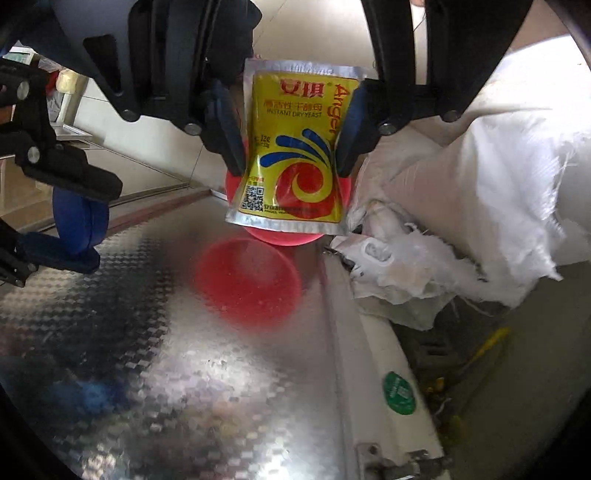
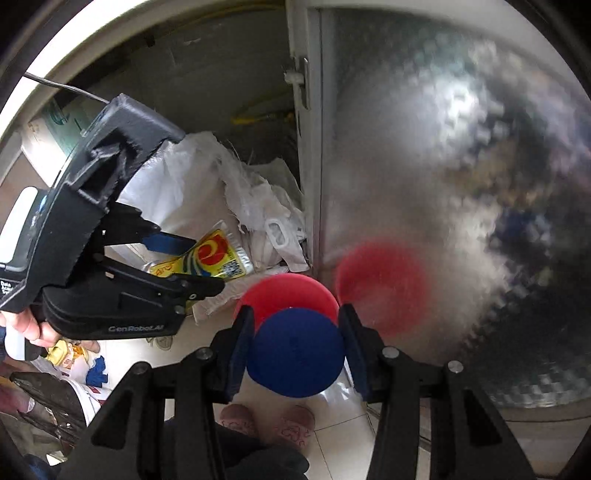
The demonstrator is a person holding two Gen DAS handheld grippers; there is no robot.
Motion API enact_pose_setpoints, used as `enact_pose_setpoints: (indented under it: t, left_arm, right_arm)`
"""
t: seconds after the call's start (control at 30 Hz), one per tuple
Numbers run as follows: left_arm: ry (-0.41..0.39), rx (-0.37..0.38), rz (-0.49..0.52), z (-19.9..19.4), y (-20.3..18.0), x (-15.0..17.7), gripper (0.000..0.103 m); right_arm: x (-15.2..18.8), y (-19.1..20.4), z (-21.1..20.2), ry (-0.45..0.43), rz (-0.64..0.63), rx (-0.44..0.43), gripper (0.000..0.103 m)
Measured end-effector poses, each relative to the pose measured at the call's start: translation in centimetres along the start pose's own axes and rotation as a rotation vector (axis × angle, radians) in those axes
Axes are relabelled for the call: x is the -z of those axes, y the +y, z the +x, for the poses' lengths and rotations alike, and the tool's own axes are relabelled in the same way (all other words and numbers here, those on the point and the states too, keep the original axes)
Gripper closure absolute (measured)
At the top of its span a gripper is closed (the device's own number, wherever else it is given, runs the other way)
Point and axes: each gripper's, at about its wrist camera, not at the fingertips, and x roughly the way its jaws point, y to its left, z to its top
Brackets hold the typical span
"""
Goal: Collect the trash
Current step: 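Open the left tool dropping the packet while the right drops the lid into the bin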
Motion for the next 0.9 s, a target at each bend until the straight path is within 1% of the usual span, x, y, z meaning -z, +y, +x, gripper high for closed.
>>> enact_pose_setpoints:
  t: [0.03, 0.07, 0.13, 0.23, 0.4, 0.63, 0.77, 0.8, 0.87, 0.9]
  left_arm:
    - [-0.003, 0.003, 0.002, 0.5, -0.1, -0.1, 0.045]
    - [-0.005, 0.002, 0.001, 0.8, -0.1, -0.2, 0.031]
    - [-0.011, -0.008, 0.006, 1.2, -0.2, -0.4, 0.015]
    - [-0.003, -0.008, -0.002, 1.4, -0.2, -0.2, 0.015]
    - [0.011, -0.034, -0.024, 1.2, 0.3, 0.5, 0.015]
    - [0.013, -0.051, -0.087, -0.4, 1.3, 2.8, 0.015]
    - [0.019, -0.088, -0.105, -0.7, 1.9, 4.3, 0.015]
    - [0.014, -0.093, -0.115, -0.9, 2.1, 4.7, 0.014]
    - [0.003, -0.113, -0.129, -1.3, 2.5, 5.4, 0.005]
    - [0.003, -0.12, -0.135, -1.3, 2.8, 5.8, 0.002]
  right_arm:
    - [0.2, -0.1, 0.2, 0.003, -0.001, 0.002, 0.059]
    - [0.4, -0.3, 0.4, 0.004, -0.002, 0.006, 0.059]
    - [0.8, -0.4, 0.7, 0.011, -0.003, 0.013, 0.059]
    - [1.0, -0.7, 1.0, 0.025, 0.008, 0.013, 0.059]
    - [1.0, -0.9, 0.8, 0.036, 0.022, -0.009, 0.059]
    - [0.2, 0.2, 2.0, 0.038, -0.023, -0.043, 0.059]
    - [-0.3, 1.1, 3.0, 0.032, -0.062, -0.068, 0.059]
    - [-0.5, 1.4, 3.3, 0.034, -0.074, -0.076, 0.059]
    - [-0.7, 2.0, 3.8, 0.037, -0.098, -0.09, 0.059]
    - [-0.8, 2.4, 4.0, 0.036, -0.112, -0.097, 0.059]
